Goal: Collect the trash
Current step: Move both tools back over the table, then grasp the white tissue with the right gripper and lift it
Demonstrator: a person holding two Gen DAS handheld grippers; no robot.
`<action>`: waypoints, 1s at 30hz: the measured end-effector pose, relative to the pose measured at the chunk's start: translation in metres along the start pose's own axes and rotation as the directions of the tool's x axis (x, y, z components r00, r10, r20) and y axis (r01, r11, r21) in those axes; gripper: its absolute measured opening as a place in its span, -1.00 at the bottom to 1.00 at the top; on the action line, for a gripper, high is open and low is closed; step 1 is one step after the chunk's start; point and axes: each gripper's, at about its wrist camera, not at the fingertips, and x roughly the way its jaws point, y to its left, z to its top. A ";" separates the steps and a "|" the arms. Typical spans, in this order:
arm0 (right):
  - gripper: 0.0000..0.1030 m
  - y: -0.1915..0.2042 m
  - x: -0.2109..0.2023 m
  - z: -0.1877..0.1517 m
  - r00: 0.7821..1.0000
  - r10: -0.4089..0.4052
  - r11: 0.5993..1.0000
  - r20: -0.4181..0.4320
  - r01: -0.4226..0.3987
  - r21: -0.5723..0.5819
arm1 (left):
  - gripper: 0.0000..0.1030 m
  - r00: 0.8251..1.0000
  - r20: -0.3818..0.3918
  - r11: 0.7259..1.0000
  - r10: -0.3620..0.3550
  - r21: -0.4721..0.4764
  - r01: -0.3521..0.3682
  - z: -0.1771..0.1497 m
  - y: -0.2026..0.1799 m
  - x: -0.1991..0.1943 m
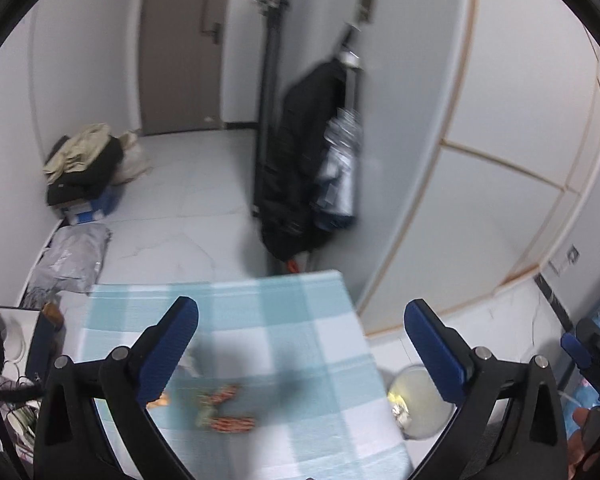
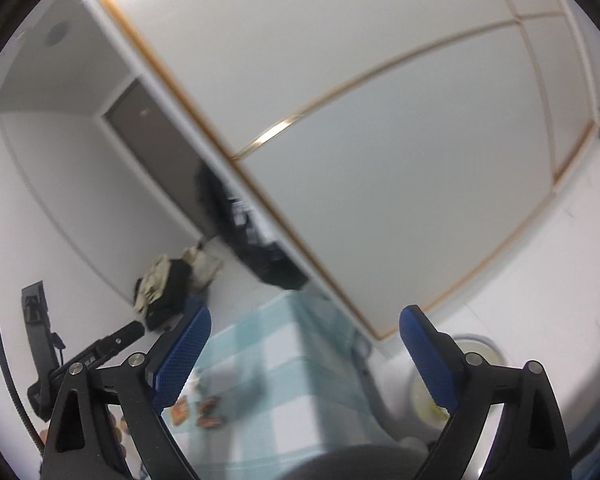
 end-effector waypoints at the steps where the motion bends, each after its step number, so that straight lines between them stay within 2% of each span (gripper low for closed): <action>1: 0.89 0.014 0.004 -0.001 1.000 0.016 1.000 -0.001 -0.016 -0.024 | 0.97 1.000 0.013 1.000 0.018 -0.010 -0.018 0.001 0.006 -0.001; 8: 0.96 0.082 0.039 -0.018 0.995 0.087 0.987 -0.042 -0.092 -0.133 | 0.97 0.997 0.056 0.995 0.056 -0.088 -0.051 -0.001 0.056 -0.012; 12: 0.96 0.114 0.056 -0.035 0.992 0.098 0.977 -0.081 -0.111 -0.183 | 0.97 0.994 0.070 0.989 0.089 -0.124 -0.080 -0.006 0.082 -0.016; 20: 0.96 0.169 0.109 -0.079 0.977 0.089 0.947 -0.192 -0.143 -0.288 | 0.97 0.991 0.025 0.970 0.131 -0.208 -0.123 -0.026 0.133 -0.006; 27: 0.96 0.195 0.142 -0.117 0.957 0.067 0.924 -0.281 -0.166 -0.345 | 0.96 0.988 -0.022 0.961 0.151 -0.232 -0.152 -0.042 0.168 0.000; 30: 0.95 0.203 0.160 -0.130 0.947 0.037 0.908 -0.319 -0.166 -0.384 | 0.96 0.986 -0.041 0.940 0.161 -0.298 -0.166 -0.055 0.189 0.003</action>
